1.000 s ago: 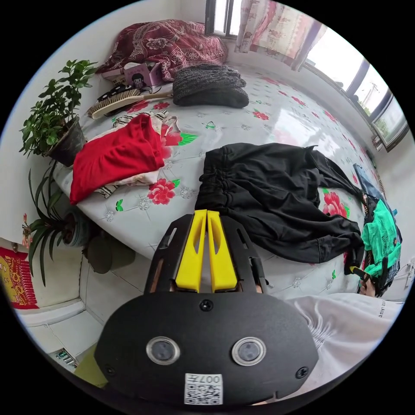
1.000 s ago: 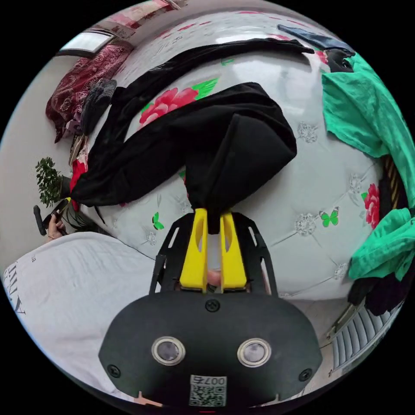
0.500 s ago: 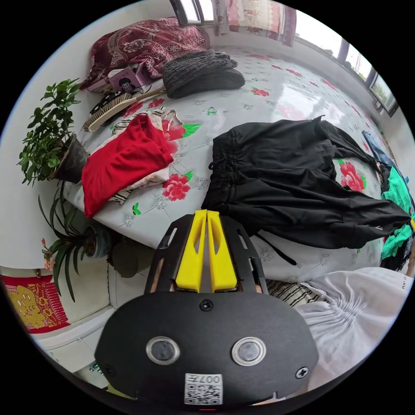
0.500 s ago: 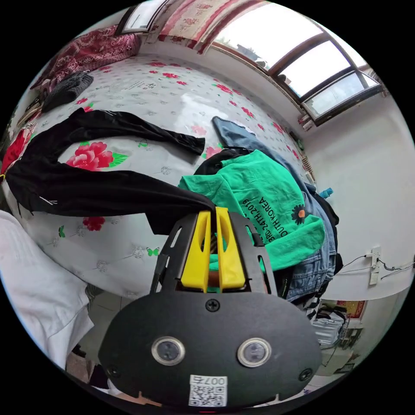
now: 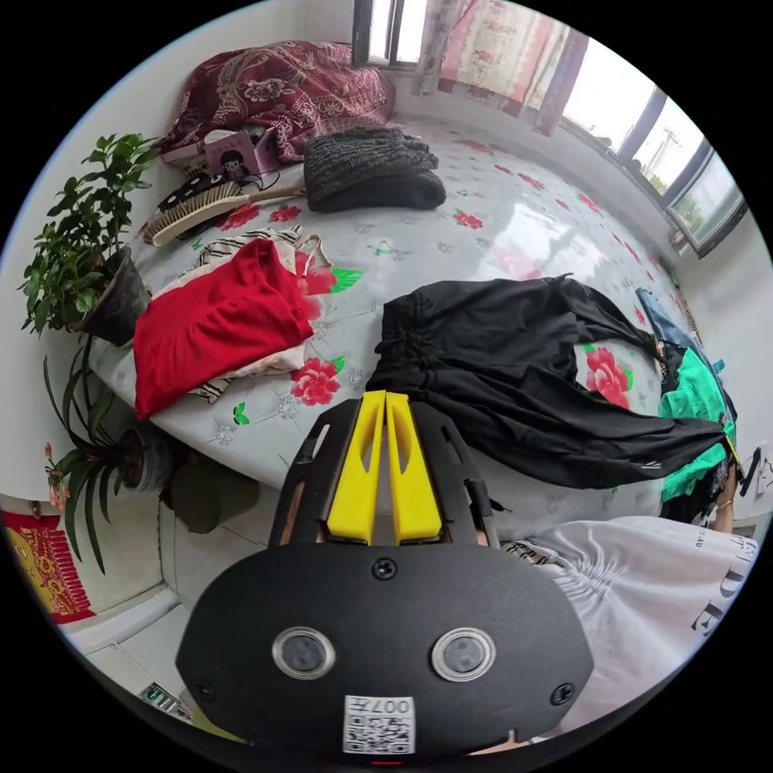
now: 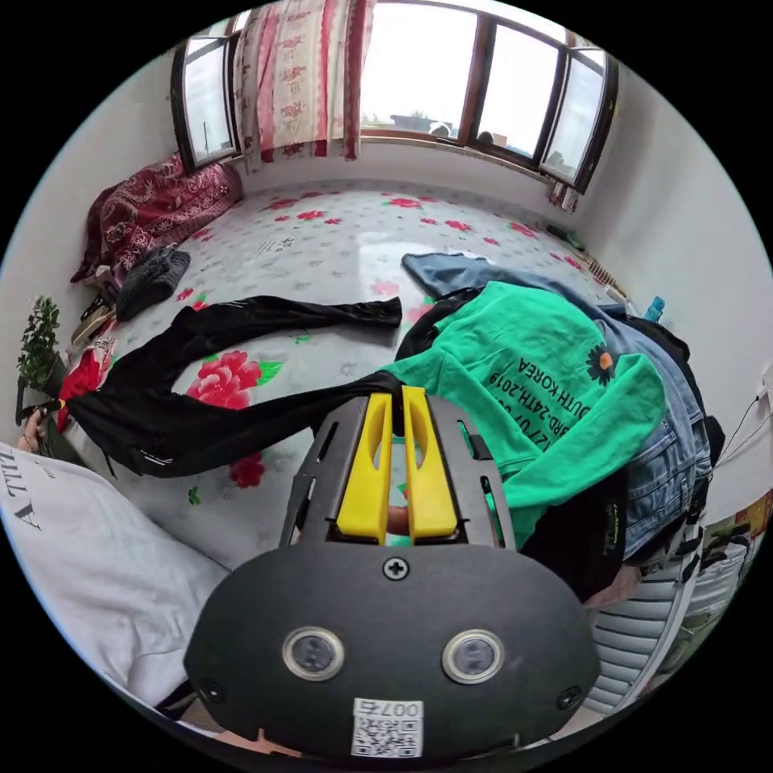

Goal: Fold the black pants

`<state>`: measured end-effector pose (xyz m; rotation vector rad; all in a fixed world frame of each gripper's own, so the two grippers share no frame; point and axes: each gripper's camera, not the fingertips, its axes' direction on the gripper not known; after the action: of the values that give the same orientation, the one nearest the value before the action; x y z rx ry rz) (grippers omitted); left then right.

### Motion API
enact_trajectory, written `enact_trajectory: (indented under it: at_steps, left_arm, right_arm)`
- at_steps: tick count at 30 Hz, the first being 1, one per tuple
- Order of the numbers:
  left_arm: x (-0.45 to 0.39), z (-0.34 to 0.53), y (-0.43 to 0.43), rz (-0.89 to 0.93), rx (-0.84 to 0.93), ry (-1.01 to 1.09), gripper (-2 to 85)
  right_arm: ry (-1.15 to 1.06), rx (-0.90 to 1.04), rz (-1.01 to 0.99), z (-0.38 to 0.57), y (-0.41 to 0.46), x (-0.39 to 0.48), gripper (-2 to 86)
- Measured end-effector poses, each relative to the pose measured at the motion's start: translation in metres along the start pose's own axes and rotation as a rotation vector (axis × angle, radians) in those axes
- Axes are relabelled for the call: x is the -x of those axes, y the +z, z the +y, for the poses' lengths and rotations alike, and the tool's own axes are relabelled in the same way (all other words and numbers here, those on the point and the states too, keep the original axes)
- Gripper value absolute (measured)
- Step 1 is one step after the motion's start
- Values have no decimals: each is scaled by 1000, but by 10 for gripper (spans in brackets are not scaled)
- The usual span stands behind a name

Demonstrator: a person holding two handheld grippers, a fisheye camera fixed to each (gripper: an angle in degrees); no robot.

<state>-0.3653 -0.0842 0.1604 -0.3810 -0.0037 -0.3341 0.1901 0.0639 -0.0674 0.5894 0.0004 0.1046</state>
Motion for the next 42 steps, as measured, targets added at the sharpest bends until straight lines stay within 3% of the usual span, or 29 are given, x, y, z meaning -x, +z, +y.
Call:
enact_trajectory:
  at_steps: [5, 7, 9, 11, 14, 19, 25, 31, 38, 42]
  left_arm:
    - [-4, -19, -26, 7, -35, 54, -10]
    - [-9, -15, -23, -38, 3, 107, -10]
    - [-12, -6, -6, -85, 82, 154, -10]
    - [-11, 10, 23, -83, 173, 141, -10]
    - [-13, 25, 47, -57, 230, 90, -10]
    - [-21, 23, 45, -76, 236, 79, -10]
    - [-24, -5, 25, -82, 209, 44, -10]
    - [-30, -32, 8, -120, 243, 78, -10]
    - [-51, -32, -25, -156, 262, 211, -10]
    - [-62, 0, 22, -220, 420, 277, -10]
  right_arm:
    - [-121, -292, 128, -32, -83, 18, 15]
    - [-161, -300, 176, -24, -82, 24, 18]
    - [-169, -207, 162, -11, -52, 22, 22]
    - [-69, 61, 70, 13, 21, 4, 30]
    - [97, 288, -109, 61, 92, -19, 37]
    - [226, 343, -191, 103, 133, -35, 52]
    - [373, 306, -266, 82, 175, -69, 68]
    - [163, 492, -142, 41, 231, -31, 38]
    - [-232, 171, 134, 4, 97, -11, 9]
    - [-188, 365, 142, 52, 127, -29, 11]
